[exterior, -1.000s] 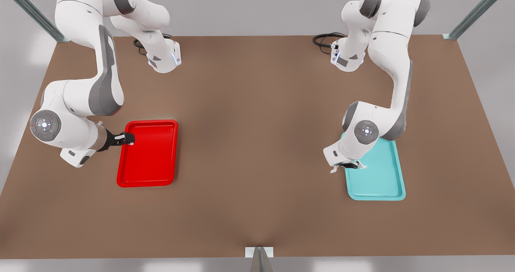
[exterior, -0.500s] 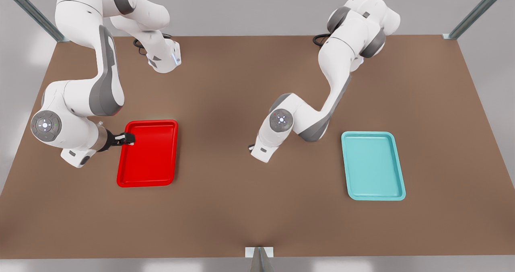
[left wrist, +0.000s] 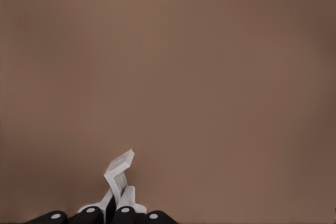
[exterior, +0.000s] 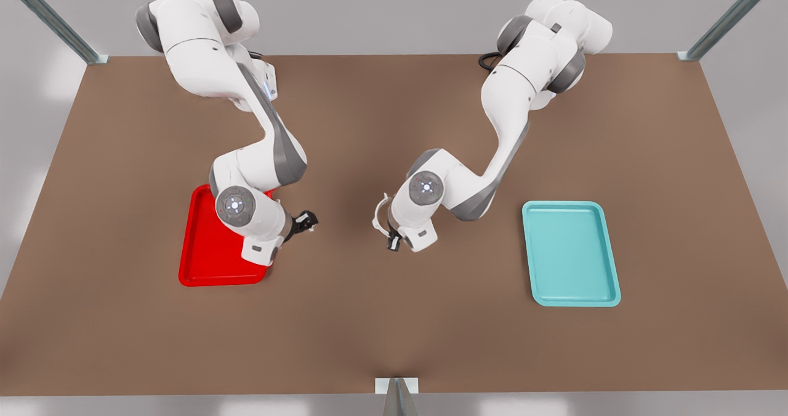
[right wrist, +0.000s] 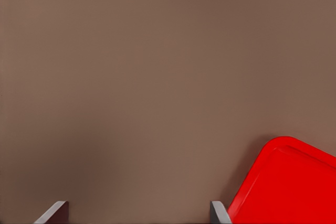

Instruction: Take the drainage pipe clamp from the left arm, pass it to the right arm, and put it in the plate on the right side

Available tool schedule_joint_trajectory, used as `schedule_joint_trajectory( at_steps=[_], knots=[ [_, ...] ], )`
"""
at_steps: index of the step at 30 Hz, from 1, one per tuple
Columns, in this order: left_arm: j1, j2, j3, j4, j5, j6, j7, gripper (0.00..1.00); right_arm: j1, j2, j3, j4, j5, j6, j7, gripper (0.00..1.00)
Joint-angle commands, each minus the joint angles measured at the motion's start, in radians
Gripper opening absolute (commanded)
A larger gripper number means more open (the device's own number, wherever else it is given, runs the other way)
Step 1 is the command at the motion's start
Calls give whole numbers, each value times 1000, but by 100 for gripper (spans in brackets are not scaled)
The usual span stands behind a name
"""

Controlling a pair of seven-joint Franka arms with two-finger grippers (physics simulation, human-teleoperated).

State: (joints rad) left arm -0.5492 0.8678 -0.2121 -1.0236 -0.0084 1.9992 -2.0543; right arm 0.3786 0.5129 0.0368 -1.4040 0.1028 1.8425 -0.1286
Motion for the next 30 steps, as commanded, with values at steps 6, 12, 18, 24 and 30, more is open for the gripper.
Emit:
schedule_joint_trajectory(
  at_steps=[6, 12, 18, 24, 30],
  knots=[
    [3, 13, 0, 4, -2, 41, -747, 21, 135, -77, 9, -197, 52, 423, 176, 100],
    [6, 10, 0, 2, -4, 38, -675, 21, 169, -108, 23, -323, 115, 612, 178, 100],
    [6, 10, -4, 2, -4, 33, -609, 21, 218, -88, 23, -325, 117, 650, 178, 99],
    [6, 8, -4, 4, -4, 32, -610, 21, 221, -77, 23, -355, 117, 695, 178, 99],
    [8, 7, -4, 4, -4, 26, -610, 21, 220, -74, 22, -398, 115, 738, 176, 100]
  ],
)
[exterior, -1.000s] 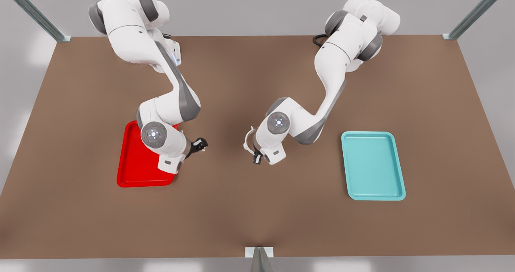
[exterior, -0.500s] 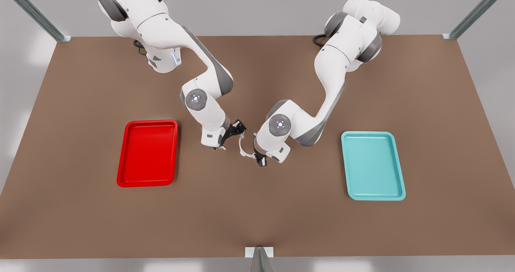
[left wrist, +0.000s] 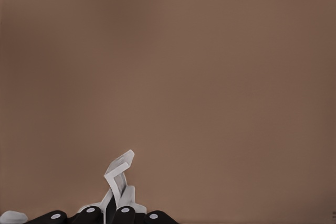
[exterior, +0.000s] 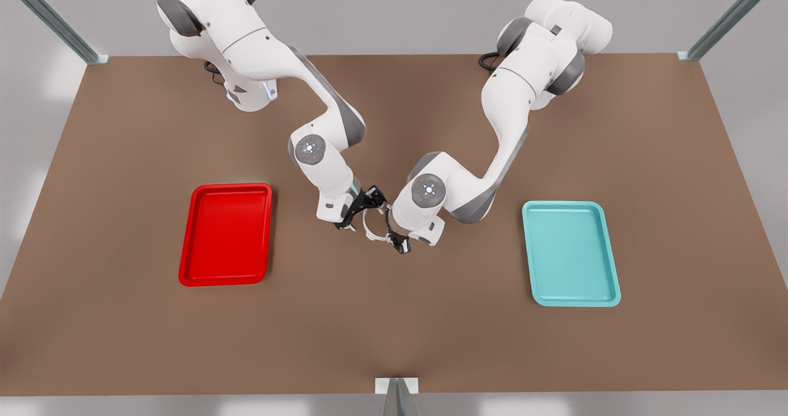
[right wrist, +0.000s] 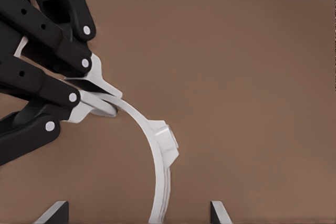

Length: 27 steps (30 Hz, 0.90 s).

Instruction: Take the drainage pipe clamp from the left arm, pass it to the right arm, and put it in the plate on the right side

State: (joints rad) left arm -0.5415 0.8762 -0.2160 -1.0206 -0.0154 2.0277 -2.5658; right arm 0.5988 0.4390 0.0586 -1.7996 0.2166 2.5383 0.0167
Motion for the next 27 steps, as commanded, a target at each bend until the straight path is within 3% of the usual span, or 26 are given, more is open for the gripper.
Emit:
schedule_joint_trajectory(
  at_steps=[1, 14, 15, 17, 20, 21, 22, 27],
  knots=[
    [0, -2, 0, 1, 3, -3, -99, 21, -2, 0, 0, -7, 1, 42, 31, 100],
    [-3, -2, -5, 8, 5, 8, -97, 21, 2, 70, 0, 22, -8, 77, 25, 97],
    [-5, -2, -5, 8, 5, 9, -97, 21, 2, 70, 0, 22, -8, 77, 22, 92],
    [-5, -2, -5, 8, 5, 9, -97, 21, 2, 67, 0, 22, -8, 76, 14, 45],
    [-5, -3, -5, 10, 5, 8, -96, 21, 2, 63, 0, 22, -9, 74, 16, 23],
    [-5, -3, -5, 10, 6, 9, -82, 57, 1, 63, 0, 22, -9, 74, 14, 21],
    [-5, -3, -3, 13, 5, 8, -82, 100, 1, 64, 0, 22, -9, 74, 14, 21],
    [-5, -6, -5, 14, 6, -7, -50, 100, 2, 64, 0, 40, -9, 63, 26, 21]
  ],
)
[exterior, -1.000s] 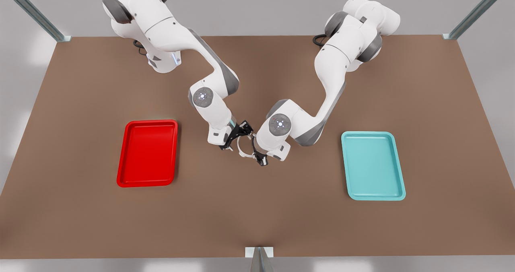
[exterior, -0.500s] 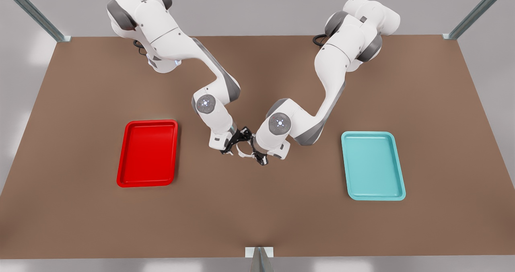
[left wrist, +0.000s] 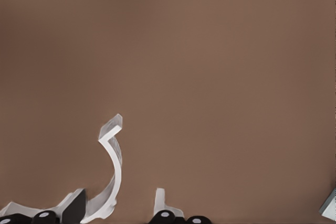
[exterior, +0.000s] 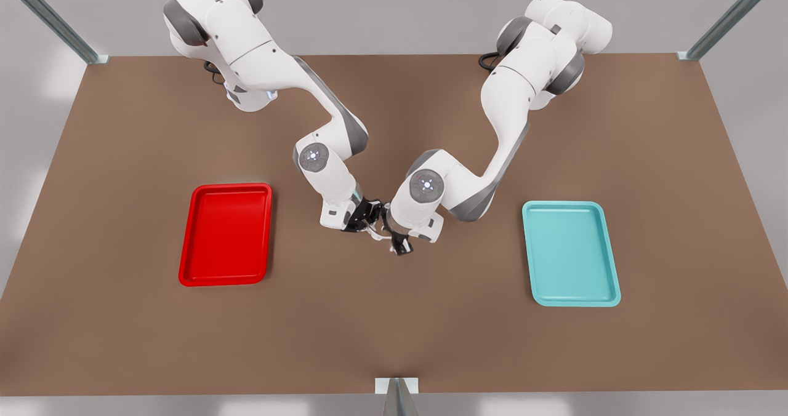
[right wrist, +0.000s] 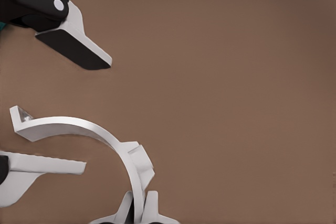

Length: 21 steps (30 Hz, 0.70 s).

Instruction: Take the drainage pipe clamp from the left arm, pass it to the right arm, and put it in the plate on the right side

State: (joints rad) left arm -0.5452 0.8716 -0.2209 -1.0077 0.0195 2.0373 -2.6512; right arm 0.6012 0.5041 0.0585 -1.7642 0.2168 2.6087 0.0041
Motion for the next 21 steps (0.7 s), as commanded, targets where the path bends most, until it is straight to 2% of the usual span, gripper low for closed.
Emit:
schedule_joint_trajectory(
  at_steps=[1, 3, 6, 9, 12, 13, 14, 15, 18, 19, 21],
  knots=[
    [7, -17, 2, 1, -32, -77, 106, 100, 0, -1, 0, 5, -10, -7, 39, 21],
    [59, -62, -5, 27, -46, -224, 273, 100, 0, 1, 0, 3, -10, -7, 36, 21],
    [254, -157, -5, 60, -84, -514, 772, 100, -7, -7, 0, -11, -10, -9, 30, 21],
    [470, -240, -3, 64, -81, -743, 1946, 100, -127, -47, -19, -12, -59, -166, -9, 21],
    [628, -286, -14, 64, 0, -907, 2912, 100, -333, -50, -19, 5, -71, -217, -312, 21],
    [545, -377, -12, -40, 144, -887, 2904, 100, -386, -45, -19, 12, -71, -220, -412, 21],
    [528, -578, -11, -363, 99, -628, 2883, 100, -452, -29, -22, 34, -83, -226, -535, 21],
    [531, -626, -9, -427, 62, -595, 2874, 100, -478, -6, -43, 64, -158, -239, -552, 21],
    [519, -592, -14, -388, 57, -626, 2874, 100, -532, -1, -91, 77, -329, -324, -589, 21],
    [514, -563, -14, -345, 56, -631, 2880, 100, -534, -18, -114, 74, -382, -412, -592, 21],
    [567, -457, -2, -262, -44, -638, 2886, 100, -549, -29, -114, 35, -393, -453, -632, 21]
  ],
)
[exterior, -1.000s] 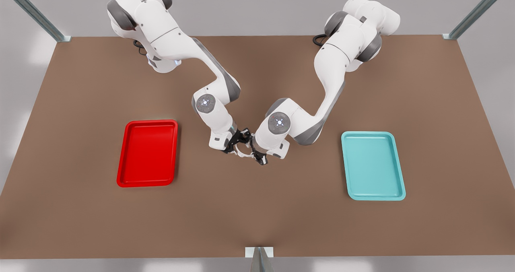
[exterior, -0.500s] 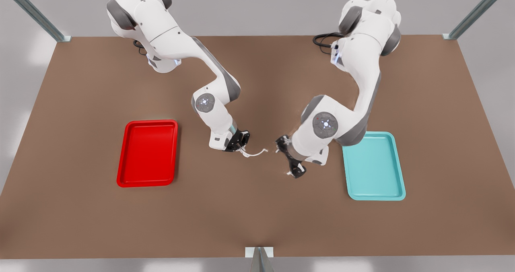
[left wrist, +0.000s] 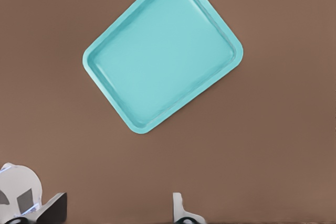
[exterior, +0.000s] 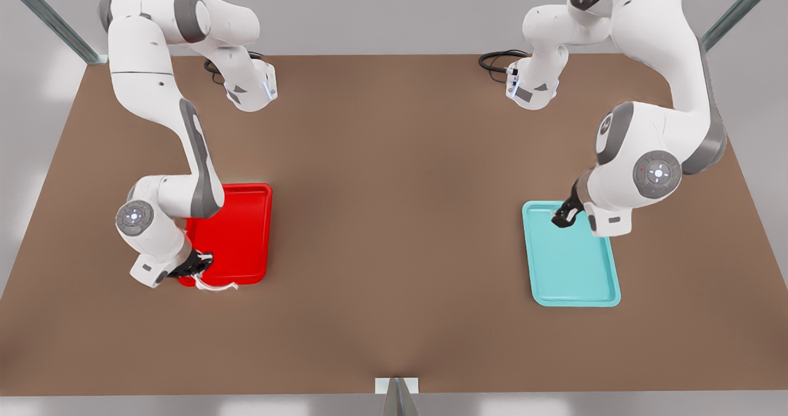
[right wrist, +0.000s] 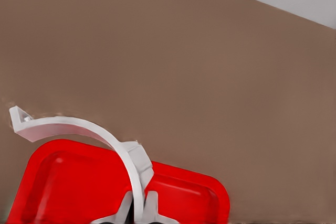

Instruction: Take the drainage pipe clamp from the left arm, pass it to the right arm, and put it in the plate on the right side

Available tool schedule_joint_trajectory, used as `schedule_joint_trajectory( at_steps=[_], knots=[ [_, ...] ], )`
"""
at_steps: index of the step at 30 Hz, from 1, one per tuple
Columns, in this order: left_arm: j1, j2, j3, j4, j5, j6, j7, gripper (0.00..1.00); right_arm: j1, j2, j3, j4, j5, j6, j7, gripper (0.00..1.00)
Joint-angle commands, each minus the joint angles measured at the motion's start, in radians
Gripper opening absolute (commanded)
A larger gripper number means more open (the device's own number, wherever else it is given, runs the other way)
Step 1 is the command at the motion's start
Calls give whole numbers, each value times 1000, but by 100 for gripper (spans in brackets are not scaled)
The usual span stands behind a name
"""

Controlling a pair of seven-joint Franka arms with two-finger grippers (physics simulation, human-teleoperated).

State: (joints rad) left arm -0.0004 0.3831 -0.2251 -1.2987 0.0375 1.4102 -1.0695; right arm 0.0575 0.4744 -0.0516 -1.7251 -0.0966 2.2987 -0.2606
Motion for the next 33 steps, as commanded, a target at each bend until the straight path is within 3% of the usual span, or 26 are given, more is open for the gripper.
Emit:
schedule_joint_trajectory(
  at_steps=[1, 12, 13, 14, 20, 23, 24, 26, 28, 33],
  knots=[
    [19, 34, 1, 29, -7, -5, 1303, 100, -11, -26, -4, -37, -81, -143, -368, 21],
    [19, -6, -23, 41, 39, -69, 1304, 100, -39, -76, 2, -254, 71, 47, -399, 21],
    [27, -7, -25, 41, 36, -69, 1303, 100, -39, -69, 4, -254, 71, 47, -399, 54],
    [19, -15, -28, 41, 41, -71, 1297, 100, -39, -68, 4, -249, 71, 47, -399, 100],
    [27, -15, -25, 41, 41, -68, 1300, 100, -36, -39, 6, -206, 67, 47, -407, 100],
    [27, -15, -25, 41, 42, -65, 1298, 100, -18, -37, 10, -99, 69, 8, -381, 100],
    [27, -15, -25, 41, 42, -65, 1298, 100, 1, -37, 16, 4, 72, -102, -352, 100],
    [27, -15, -25, 41, 44, -63, 1300, 100, 73, -40, 13, 262, 68, -567, -63, 100],
    [27, -15, -25, 41, 44, -63, 1300, 100, 148, -164, 10, 306, -18, -791, 107, 100],
    [19, -17, -29, 41, 58, -69, 1300, 100, 30, -322, -8, 207, 126, -834, 208, 100]
  ],
)
